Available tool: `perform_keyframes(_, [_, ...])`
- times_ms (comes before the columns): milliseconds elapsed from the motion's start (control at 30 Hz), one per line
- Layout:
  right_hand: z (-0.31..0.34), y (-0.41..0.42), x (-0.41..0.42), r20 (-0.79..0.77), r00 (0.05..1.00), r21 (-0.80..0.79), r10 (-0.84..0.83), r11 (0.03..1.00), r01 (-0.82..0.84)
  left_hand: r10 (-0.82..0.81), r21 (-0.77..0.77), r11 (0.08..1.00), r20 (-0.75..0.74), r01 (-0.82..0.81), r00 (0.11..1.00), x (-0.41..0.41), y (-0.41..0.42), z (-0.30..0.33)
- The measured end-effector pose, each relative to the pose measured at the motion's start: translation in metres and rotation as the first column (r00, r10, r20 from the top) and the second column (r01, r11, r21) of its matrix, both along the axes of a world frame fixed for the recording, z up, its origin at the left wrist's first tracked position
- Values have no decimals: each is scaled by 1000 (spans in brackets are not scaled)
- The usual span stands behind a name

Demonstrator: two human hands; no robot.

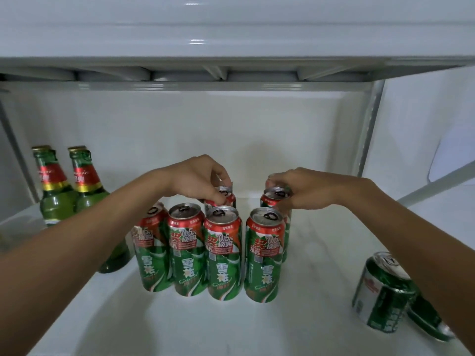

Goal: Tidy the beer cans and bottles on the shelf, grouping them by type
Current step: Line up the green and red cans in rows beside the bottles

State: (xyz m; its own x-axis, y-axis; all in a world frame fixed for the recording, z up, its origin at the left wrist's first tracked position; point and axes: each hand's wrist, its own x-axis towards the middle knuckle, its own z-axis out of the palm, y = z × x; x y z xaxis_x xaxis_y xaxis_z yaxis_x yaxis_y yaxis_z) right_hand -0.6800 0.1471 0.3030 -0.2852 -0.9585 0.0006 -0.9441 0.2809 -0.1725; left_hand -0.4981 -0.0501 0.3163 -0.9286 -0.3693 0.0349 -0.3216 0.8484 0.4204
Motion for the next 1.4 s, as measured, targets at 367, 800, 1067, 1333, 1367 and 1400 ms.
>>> perform_keyframes(367, [-10, 0, 3, 104, 994, -97, -29, 994, 40, -135, 61, 988, -60, 139, 989, 17, -32, -5])
perform_keyframes(800, [-20, -10, -2, 267, 964, -188, 12, 981, 40, -18, -74, 997, -225, 2, 974, -8, -19, -14])
perform_keyframes(1067, [-8, -13, 14, 341, 940, -120, -30, 990, 75, -23, -101, 995, -227, 0, 974, -13, 2, -15])
perform_keyframes(1333, [-3, -11, 20, 375, 926, -62, -45, 995, 74, -18, -106, 994, -199, -4, 980, -6, 9, -13])
perform_keyframes(1367, [-4, -10, 19, 383, 923, -64, -41, 995, 70, -13, -97, 995, -201, -7, 979, -5, 9, -13])
perform_keyframes(1400, [-4, -10, 18, 387, 921, -65, -36, 996, 66, -10, -90, 996, -202, -8, 979, -4, 9, -12])
